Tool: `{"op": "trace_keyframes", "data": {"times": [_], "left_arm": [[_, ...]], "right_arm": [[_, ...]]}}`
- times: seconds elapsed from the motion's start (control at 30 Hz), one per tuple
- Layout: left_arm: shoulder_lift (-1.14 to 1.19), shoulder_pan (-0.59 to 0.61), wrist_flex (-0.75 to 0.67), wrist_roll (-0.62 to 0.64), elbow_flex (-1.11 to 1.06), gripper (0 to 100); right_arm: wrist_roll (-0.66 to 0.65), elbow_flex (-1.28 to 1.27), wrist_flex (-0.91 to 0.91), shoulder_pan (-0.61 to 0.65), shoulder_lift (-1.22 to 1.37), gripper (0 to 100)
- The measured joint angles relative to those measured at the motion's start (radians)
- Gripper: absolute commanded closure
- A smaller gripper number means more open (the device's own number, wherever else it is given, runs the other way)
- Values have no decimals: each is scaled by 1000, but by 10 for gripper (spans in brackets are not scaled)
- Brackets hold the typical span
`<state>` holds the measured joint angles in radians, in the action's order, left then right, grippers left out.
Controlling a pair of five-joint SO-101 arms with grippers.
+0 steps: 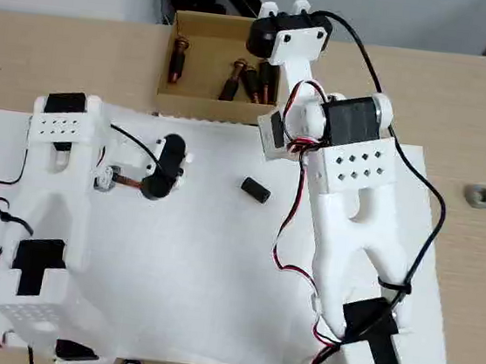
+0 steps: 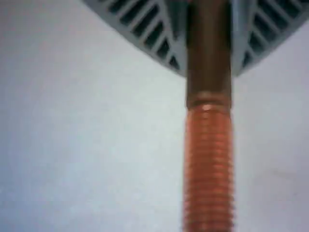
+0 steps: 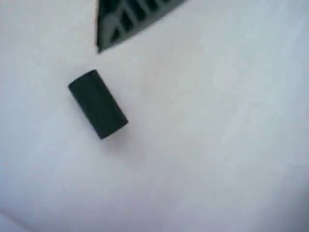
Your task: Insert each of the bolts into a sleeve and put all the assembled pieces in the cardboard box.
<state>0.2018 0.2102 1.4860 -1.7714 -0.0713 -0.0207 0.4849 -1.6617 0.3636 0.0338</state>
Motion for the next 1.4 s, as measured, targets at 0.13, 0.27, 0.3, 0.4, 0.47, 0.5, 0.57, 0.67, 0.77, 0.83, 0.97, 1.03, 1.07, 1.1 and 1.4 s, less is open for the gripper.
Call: {"op": "trace_keyframes", "data": {"times": [0.13,0.27,0.3,0.4,0.47,0.5,0.57,0.67,0.77,0.83,0.97,1.03,1.07,1.1,1.4], "left_arm": [[-3,0,0,21,12,906],[-8,0,0,23,12,906],[-8,0,0,23,12,905],[-8,0,0,32,18,905],[-8,0,0,68,41,905],[-8,0,0,92,58,905],[-8,0,0,146,92,906],[-8,-6,0,270,143,906],[-8,-25,0,493,195,906],[-8,-35,0,667,219,906],[-8,-40,35,1014,253,906],[-8,-40,74,1162,259,908],[-8,-40,94,1234,262,908],[-8,-40,110,1304,262,909],[-8,-40,212,1955,262,909]], "right_arm": [[0,0,0,0,0,779],[0,0,0,0,0,779],[0,0,0,0,0,779],[0,0,0,0,0,779],[0,0,0,0,0,779],[0,0,0,0,0,779],[0,0,0,0,0,779],[0,0,0,0,0,779],[0,0,0,0,0,779],[0,0,0,0,0,779],[0,0,0,0,0,779],[0,0,0,0,0,779],[0,0,0,0,0,779],[0,0,0,0,0,779],[0,0,0,5,0,779]]}}
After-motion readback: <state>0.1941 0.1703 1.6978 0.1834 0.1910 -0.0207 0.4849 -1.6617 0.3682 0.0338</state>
